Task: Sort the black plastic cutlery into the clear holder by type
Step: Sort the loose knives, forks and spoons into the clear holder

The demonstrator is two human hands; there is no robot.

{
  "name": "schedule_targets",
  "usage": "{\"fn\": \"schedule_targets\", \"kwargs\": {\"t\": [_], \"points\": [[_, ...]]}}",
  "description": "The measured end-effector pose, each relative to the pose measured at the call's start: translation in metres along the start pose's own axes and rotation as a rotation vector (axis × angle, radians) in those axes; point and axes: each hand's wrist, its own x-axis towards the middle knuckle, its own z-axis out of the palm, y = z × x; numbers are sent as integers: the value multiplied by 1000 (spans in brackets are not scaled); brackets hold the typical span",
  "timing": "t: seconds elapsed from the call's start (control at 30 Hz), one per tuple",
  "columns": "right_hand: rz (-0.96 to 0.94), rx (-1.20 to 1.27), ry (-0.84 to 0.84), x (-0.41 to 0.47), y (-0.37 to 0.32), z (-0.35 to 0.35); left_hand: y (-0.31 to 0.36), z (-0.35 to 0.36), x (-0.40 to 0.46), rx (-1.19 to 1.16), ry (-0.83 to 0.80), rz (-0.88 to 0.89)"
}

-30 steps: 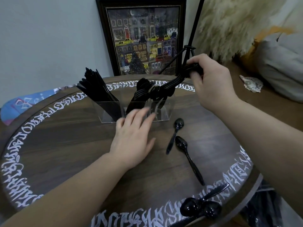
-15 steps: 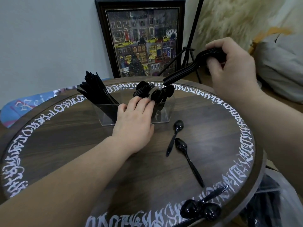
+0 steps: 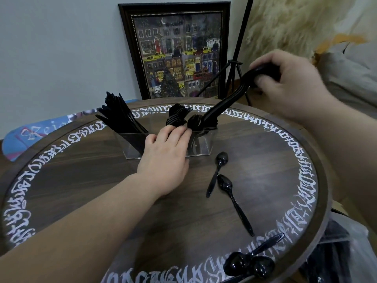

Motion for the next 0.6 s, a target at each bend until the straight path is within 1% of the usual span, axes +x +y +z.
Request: {"fn": "schedule_targets", "kwargs": {"t": [0.13, 0.2, 0.27, 0.43, 0.5, 0.6], "points": [[-6, -24, 100, 12, -4, -10, -2, -1, -1, -11, 4, 13], [-25, -47, 87, 17, -7, 1, -2, -2, 0, -13, 3, 22], [-46, -80, 10, 19, -12, 21, -3, -2, 1, -11, 2, 29], [-139, -129, -254, 11, -10, 69, -5, -2, 0, -7, -4, 43], [-115, -111, -337, 10, -8, 79, -6, 0, 0, -9, -6, 42], [-68, -42, -412, 12, -8, 84, -6, 1, -1, -8, -28, 45]]}}
